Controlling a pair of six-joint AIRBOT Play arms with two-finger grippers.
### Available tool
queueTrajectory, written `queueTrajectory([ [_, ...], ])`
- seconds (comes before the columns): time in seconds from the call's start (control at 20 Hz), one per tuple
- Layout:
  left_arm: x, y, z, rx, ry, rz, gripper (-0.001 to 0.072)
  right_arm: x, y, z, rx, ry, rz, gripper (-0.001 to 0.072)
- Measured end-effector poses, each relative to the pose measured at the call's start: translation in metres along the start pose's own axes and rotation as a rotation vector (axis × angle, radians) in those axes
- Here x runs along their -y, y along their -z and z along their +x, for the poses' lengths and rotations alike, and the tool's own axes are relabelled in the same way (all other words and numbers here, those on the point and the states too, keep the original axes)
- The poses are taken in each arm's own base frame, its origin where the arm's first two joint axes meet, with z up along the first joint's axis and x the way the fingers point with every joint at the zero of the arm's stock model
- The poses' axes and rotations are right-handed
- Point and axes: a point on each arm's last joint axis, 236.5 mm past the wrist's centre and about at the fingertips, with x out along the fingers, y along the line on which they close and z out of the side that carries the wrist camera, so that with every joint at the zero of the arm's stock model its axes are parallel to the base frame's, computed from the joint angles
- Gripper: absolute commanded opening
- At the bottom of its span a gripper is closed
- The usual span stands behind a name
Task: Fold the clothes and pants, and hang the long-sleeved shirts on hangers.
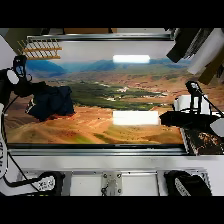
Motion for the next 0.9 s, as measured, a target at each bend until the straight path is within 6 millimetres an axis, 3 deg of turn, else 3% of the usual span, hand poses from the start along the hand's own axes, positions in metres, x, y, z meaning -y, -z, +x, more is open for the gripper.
queueTrajectory([
  [0.05,-0.006,0.008,0.015,-0.045,-0.017,-0.009,0.0716,0.000,0.000,0.000,0.000,0.000,0.000,0.0020],
  [0.1,-0.009,0.017,0.030,-0.094,-0.027,-0.014,0.0629,0.000,0.000,0.000,0.000,0.000,0.000,0.0020],
  [0.2,-0.010,0.035,0.053,-0.178,-0.040,-0.011,0.0077,0.000,0.000,0.000,0.000,0.000,-0.001,0.0020],
  [0.25,-0.009,0.040,0.060,-0.205,-0.046,-0.003,0.0008,0.000,0.000,0.000,0.000,0.000,0.000,0.0019],
  [0.4,0.004,0.035,0.055,-0.203,-0.046,0.029,0.0008,0.000,0.000,0.000,0.000,0.000,0.000,0.0020],
  [0.5,0.030,0.011,0.028,-0.128,-0.004,0.050,0.0008,0.000,0.000,0.000,0.000,0.000,-0.001,0.0020],
  [0.6,0.073,-0.013,-0.015,-0.028,0.082,0.081,0.0008,0.000,0.000,0.000,0.000,0.000,0.000,0.0020],
  [0.7,0.131,-0.028,-0.067,0.083,0.200,0.138,0.0008,0.000,0.000,0.000,0.000,0.000,0.000,0.0020],
  [0.8,0.190,-0.026,-0.115,0.173,0.311,0.221,0.0009,-0.001,0.000,0.000,0.000,-0.005,0.002,0.0020],
  [0.9,0.245,-0.010,-0.151,0.234,0.410,0.317,0.0009,-0.005,0.000,0.000,0.001,-0.020,0.009,0.0019],
])
